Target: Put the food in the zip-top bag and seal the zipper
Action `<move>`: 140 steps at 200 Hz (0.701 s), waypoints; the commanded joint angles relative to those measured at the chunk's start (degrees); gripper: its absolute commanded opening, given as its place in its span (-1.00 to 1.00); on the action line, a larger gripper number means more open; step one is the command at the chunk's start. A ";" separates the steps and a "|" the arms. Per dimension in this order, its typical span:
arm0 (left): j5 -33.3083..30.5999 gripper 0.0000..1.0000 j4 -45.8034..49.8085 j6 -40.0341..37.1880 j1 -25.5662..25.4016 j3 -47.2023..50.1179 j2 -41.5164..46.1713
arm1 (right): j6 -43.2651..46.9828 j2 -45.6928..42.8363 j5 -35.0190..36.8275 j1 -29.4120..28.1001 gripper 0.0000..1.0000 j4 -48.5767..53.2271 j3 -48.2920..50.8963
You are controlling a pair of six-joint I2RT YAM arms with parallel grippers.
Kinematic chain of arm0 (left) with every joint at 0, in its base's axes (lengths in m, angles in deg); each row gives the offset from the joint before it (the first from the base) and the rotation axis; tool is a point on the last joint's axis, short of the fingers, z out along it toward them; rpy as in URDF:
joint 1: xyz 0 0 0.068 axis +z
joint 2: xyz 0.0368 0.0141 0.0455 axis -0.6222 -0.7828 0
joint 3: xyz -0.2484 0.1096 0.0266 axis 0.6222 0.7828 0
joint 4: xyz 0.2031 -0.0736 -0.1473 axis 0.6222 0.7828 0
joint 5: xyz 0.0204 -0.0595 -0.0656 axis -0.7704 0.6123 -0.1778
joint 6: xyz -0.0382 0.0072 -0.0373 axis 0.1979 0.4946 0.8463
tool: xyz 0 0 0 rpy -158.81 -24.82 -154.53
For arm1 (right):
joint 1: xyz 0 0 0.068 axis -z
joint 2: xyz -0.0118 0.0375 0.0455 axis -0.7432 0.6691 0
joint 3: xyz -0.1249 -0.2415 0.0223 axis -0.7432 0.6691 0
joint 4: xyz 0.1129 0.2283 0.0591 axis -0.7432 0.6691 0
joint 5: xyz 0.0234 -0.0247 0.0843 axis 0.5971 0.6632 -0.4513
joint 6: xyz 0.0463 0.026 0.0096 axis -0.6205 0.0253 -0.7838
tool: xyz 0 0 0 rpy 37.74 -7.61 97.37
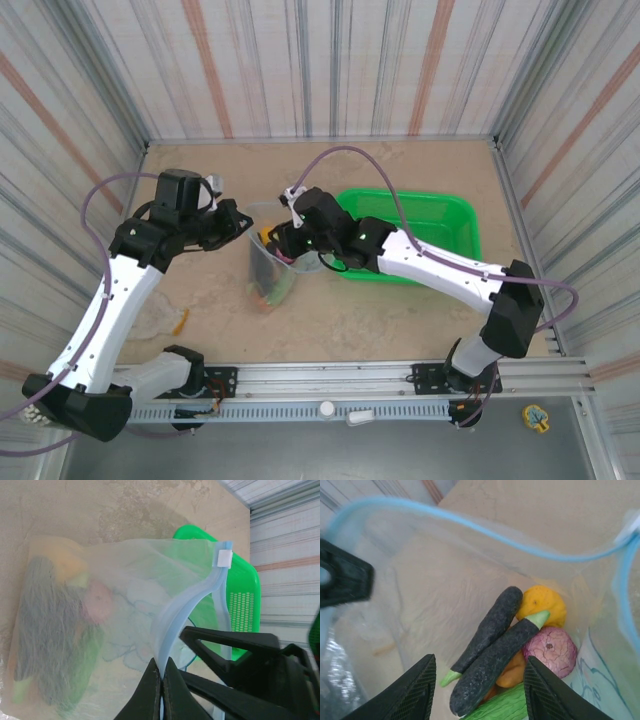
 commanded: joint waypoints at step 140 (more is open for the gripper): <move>-0.46 -1.00 0.31 -1.59 0.17 -0.54 0.94 | -40.09 -20.80 9.02 29.60 -0.17 43.10 6.65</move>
